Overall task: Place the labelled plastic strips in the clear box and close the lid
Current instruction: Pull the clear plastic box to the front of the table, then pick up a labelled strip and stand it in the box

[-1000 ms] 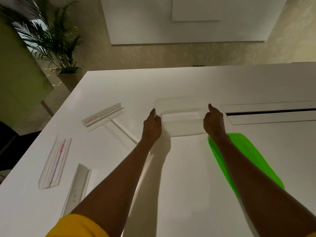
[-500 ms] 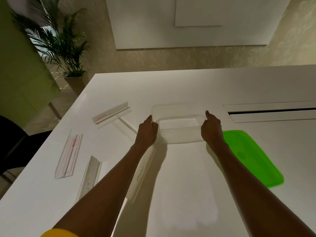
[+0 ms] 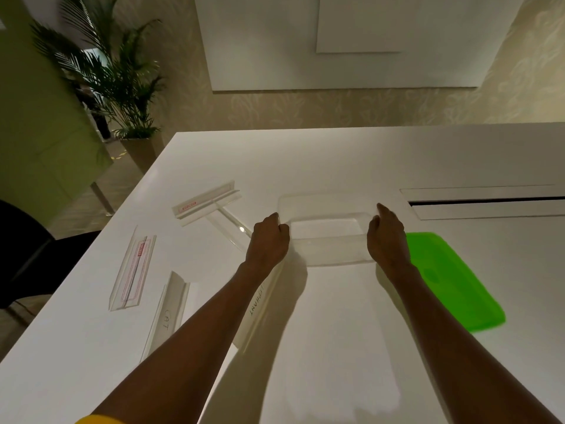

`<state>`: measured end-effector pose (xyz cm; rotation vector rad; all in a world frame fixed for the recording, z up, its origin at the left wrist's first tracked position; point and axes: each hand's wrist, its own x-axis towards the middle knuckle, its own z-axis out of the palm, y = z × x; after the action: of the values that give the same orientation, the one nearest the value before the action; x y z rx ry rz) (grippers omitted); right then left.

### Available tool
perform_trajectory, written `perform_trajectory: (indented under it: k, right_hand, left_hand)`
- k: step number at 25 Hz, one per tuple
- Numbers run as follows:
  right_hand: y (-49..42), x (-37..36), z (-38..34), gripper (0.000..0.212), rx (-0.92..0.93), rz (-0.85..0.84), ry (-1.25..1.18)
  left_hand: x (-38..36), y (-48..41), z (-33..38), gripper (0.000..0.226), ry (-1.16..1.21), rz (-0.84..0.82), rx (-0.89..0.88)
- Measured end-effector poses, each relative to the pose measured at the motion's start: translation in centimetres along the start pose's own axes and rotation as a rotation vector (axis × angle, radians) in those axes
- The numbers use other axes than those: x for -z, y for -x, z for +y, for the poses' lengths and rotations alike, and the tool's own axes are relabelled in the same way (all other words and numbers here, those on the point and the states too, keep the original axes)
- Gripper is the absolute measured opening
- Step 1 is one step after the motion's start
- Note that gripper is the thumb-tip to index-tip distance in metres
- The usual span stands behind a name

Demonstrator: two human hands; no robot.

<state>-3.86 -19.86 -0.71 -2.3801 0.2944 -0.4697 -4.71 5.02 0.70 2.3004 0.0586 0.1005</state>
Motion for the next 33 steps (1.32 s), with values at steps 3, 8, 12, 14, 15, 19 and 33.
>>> perform_trajectory:
  k: [3,8,12,14,15,19,33]
  right_hand:
    - [-0.6,-0.1,-2.7,0.046,0.147,0.112,0.088]
    - [-1.6,-3.8,-10.8,0.045,0.397,0.077,0.094]
    - [-1.7,-8.7,-16.6,0.046,0.550,-0.040,0.151]
    - [-2.1,-11.6,-18.9,0.045,0.615,-0.112,0.173]
    - [-2.5,-13.0,-19.9,0.044,0.638,-0.150,0.185]
    - [-4.1,-18.4,-22.2,0.040,0.706,-0.246,0.304]
    - [-10.8,-28.8,-24.5,0.029,0.873,-0.288,0.608]
  left_hand:
    - [1.0,-0.3,-0.4,0.048,0.091,0.025,0.000]
    - [4.1,-1.9,-3.1,0.065,-0.028,0.156,-0.068]
    - [7.4,-4.0,-6.5,0.068,-0.125,0.230,-0.041]
    - [9.0,-5.2,-8.2,0.070,-0.131,0.272,-0.005]
    - [9.8,-5.8,-9.0,0.072,-0.134,0.289,0.015]
    - [12.2,-8.7,-12.2,0.073,-0.240,0.303,0.052]
    - [16.1,-16.0,-19.7,0.021,-0.640,0.106,0.068]
